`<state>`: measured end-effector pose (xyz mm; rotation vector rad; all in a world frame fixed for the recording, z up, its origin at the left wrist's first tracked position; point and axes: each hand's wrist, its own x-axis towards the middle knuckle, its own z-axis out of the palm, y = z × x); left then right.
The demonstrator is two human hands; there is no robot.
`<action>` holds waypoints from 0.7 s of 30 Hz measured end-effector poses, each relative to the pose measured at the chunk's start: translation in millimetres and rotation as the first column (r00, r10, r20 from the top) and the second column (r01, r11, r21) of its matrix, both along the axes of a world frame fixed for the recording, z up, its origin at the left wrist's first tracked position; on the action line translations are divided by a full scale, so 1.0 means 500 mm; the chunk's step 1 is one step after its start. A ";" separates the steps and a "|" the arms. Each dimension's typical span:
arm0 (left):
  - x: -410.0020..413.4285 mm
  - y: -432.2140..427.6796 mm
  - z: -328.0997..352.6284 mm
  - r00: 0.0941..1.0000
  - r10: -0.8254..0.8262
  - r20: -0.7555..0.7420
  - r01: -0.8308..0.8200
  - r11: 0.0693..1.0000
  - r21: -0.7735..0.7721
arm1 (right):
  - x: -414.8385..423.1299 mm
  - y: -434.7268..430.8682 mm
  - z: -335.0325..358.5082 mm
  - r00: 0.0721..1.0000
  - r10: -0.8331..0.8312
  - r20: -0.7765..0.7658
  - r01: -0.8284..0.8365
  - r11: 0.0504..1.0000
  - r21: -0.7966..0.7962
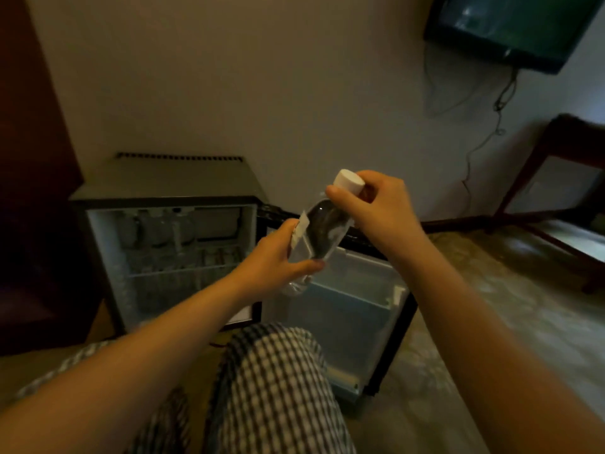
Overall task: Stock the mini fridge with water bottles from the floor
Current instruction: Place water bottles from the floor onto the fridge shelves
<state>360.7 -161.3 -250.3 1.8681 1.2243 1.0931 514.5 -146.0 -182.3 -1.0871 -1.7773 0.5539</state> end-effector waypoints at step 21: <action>-0.343 0.185 -0.165 0.965 0.251 0.072 -0.201 0.892 -0.406 | -0.385 0.294 -0.211 0.928 0.373 0.000 -0.318 0.790 -0.525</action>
